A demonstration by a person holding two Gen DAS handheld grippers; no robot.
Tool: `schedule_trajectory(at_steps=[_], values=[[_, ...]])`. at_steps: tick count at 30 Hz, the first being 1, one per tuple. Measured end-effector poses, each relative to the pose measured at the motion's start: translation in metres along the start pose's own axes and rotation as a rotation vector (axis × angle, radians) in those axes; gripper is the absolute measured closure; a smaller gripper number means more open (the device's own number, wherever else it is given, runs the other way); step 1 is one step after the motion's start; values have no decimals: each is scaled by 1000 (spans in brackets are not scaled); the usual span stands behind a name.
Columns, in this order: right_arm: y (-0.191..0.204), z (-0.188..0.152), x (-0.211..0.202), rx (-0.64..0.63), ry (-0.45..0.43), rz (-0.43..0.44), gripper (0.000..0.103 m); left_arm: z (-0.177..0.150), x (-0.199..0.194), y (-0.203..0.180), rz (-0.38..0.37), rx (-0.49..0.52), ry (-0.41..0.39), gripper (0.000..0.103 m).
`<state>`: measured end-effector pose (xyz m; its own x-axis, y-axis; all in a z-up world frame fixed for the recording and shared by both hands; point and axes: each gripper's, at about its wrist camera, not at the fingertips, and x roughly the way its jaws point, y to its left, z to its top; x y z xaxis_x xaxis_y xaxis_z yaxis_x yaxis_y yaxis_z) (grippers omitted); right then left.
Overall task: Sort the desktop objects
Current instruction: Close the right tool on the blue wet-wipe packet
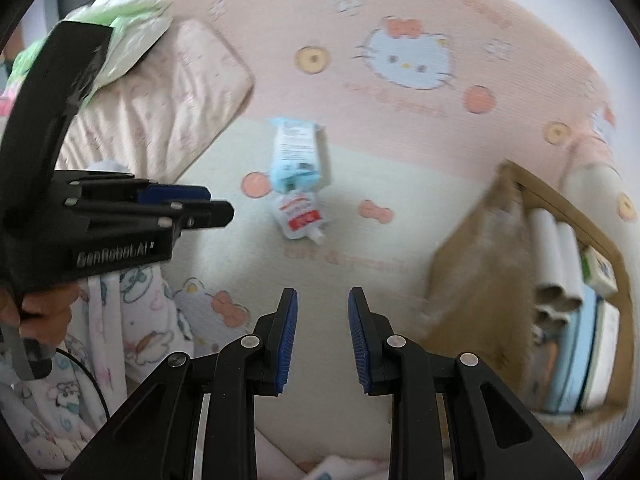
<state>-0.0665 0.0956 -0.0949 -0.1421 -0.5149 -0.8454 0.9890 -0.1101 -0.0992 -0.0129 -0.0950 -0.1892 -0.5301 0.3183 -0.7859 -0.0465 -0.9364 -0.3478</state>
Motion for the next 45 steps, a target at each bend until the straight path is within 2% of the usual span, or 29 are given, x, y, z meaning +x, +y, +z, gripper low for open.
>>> schedule_trajectory(at_steps=[3,8,11,13,14,16,18,20,22,25,32,35,37,42,45], values=[[10,12,18,-35,32,11,80,7,8,32,-8,-81,-7,68],[14,32,42,-49,64,20,80,25,27,68,39,-85,-40,63],[14,44,54,-50,72,44,80,31,39,91,22,-118,-100,63],[13,53,63,-51,83,54,79,37,50,109,-14,-207,-73,63],[13,57,68,-51,93,55,77,41,56,117,-59,-251,-65,63],[11,65,78,-63,103,55,69,49,63,129,-99,-310,-68,62],[9,74,87,-58,93,53,63,58,72,139,-115,-351,-72,56],[6,83,95,-42,84,67,55,66,86,149,-183,-404,-37,45],[2,93,103,-18,77,82,45,71,100,156,-254,-461,-7,44],[-2,108,119,13,79,122,43,78,117,167,-296,-531,15,41],[-6,137,171,70,124,170,42,89,147,187,-341,-647,30,41],[-5,144,186,82,99,170,42,93,160,192,-353,-677,35,41],[-4,150,195,70,85,187,42,96,165,193,-356,-688,31,41],[8,161,224,10,130,218,42,98,167,195,-384,-707,14,41],[12,164,242,-38,174,221,41,99,168,195,-374,-701,7,41]])
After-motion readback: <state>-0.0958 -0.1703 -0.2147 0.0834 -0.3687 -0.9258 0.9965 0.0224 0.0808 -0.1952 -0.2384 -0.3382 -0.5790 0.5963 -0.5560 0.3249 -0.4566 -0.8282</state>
